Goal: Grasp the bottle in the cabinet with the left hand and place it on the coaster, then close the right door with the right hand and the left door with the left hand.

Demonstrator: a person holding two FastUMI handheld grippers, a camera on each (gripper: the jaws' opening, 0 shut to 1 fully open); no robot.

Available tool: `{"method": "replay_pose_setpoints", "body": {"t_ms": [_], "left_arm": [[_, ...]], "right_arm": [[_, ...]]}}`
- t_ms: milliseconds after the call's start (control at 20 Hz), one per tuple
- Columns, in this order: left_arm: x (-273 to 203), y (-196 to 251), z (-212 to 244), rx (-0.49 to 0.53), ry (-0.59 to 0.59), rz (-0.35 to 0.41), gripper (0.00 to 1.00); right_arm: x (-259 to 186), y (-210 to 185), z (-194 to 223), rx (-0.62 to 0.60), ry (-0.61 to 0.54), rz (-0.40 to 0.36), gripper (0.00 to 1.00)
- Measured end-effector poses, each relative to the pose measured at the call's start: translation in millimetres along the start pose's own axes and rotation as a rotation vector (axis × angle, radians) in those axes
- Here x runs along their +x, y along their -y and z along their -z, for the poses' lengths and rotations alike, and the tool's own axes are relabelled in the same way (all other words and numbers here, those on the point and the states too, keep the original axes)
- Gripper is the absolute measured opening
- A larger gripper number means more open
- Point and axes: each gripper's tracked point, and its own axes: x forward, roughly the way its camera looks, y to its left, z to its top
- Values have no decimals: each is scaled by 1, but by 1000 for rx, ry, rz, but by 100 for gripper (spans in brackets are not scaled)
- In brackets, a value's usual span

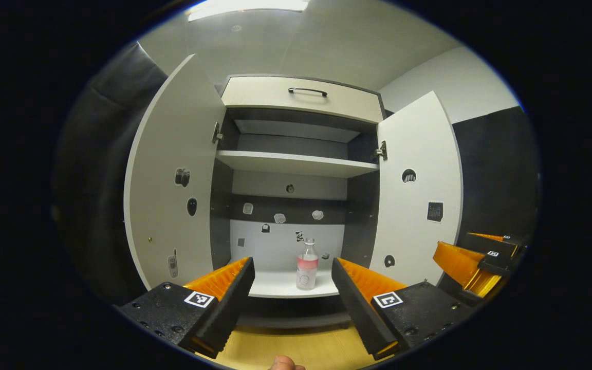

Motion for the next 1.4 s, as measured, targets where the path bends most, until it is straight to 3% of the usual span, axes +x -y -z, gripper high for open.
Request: {"method": "replay_pose_setpoints", "body": {"t_ms": [700,800,850,1150,1400], "left_arm": [[-3,-10,20,-1,-55,-49,96],[-4,-9,22,3,-59,-51,96],[-2,-9,22,6,-59,-50,96],[25,-2,30,-2,-74,-23,97],[78,-1,39,-1,-59,-11,97]], "right_arm": [[2,-3,5,-16,3,-21,96],[2,-4,7,-24,-1,-27,99],[3,-4,8,-25,-1,-28,96],[2,2,4,-17,7,-11,96],[-3,19,0,-31,15,37,96]]}}
